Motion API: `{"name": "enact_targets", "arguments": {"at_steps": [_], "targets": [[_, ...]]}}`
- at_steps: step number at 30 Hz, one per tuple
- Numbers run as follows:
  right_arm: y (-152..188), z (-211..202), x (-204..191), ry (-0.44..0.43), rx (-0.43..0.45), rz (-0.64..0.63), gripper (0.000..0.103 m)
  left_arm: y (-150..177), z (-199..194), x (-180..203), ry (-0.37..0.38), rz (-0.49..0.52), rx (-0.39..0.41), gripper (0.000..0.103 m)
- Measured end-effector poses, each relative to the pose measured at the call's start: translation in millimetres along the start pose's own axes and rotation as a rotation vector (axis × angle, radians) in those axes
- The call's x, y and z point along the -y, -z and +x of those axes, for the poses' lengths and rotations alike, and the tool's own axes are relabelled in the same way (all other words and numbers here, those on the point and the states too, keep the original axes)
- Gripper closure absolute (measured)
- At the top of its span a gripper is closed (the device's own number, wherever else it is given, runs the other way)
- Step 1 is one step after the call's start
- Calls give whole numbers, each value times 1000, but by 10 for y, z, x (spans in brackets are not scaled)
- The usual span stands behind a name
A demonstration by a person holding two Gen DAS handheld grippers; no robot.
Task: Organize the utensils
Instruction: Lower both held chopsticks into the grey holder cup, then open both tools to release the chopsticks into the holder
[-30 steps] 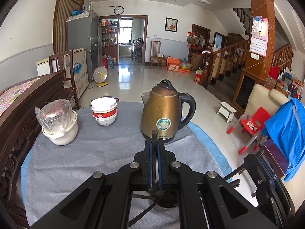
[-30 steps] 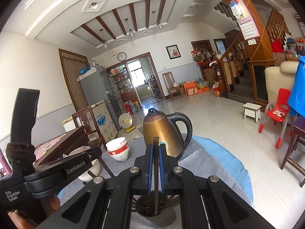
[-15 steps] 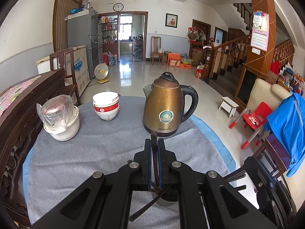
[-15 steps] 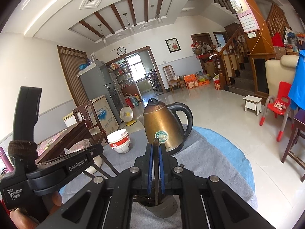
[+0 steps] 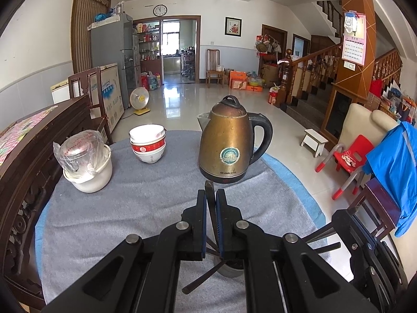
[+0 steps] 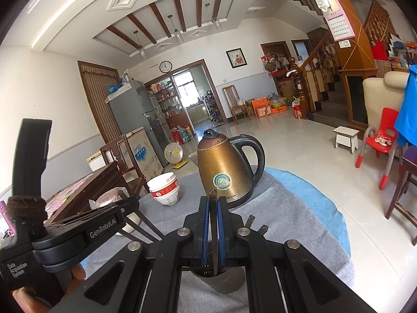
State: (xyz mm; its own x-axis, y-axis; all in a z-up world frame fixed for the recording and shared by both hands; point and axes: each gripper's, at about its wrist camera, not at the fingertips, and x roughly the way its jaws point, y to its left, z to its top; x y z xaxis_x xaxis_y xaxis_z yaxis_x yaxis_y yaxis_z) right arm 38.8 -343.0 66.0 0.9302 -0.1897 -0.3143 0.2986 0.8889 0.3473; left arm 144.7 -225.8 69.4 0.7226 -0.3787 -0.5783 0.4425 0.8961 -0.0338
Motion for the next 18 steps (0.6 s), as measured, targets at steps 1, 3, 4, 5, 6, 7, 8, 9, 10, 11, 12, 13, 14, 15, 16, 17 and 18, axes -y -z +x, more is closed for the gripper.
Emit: {"name": "enact_targets", "arguments": {"at_steps": [1,3,4,5,6,7,8,9,10,11,12,13,14,15,16,17,18], "targets": [[2,0,3,0,-2,2,96,4,-12,2,0,4,2,95],[4,10,-3,-1,-7,3,96,7,-51,5,-8,15,15,94],[14,14,-1,-1,-11,4,96,6,-77,7,-13,21,24,92],[22,20,2,-1,-15,6,96,4,-103,11,-16,26,32,84],[32,31,10,-3,-20,9,95,4,-134,12,-21,32,41,71],[40,41,13,-4,-24,12,95,4,-162,12,-26,35,51,65],[48,49,13,-6,-29,16,95,9,-209,11,-36,40,70,59],[47,54,16,-7,-31,18,95,13,-249,13,-45,46,86,58],[50,59,17,-8,-34,18,94,17,-288,14,-53,55,98,57],[57,64,10,-9,-37,17,94,21,-326,11,-58,61,107,52],[66,68,10,-10,-39,16,94,29,-362,9,-63,67,117,48],[70,75,9,-11,-42,18,94,40,-400,5,-71,73,130,46],[78,77,7,-14,-46,20,94,49,-439,-3,-82,80,143,44],[85,78,3,-14,-48,21,94,60,-471,-4,-93,88,152,42],[89,85,-7,-15,-51,21,94,73,-507,-4,-106,96,158,41],[92,87,-11,-17,-56,21,94,86,-540,-10,-115,103,162,37],[99,87,-15,-20,-62,22,94,93,-570,-21,-120,107,167,37]]}}
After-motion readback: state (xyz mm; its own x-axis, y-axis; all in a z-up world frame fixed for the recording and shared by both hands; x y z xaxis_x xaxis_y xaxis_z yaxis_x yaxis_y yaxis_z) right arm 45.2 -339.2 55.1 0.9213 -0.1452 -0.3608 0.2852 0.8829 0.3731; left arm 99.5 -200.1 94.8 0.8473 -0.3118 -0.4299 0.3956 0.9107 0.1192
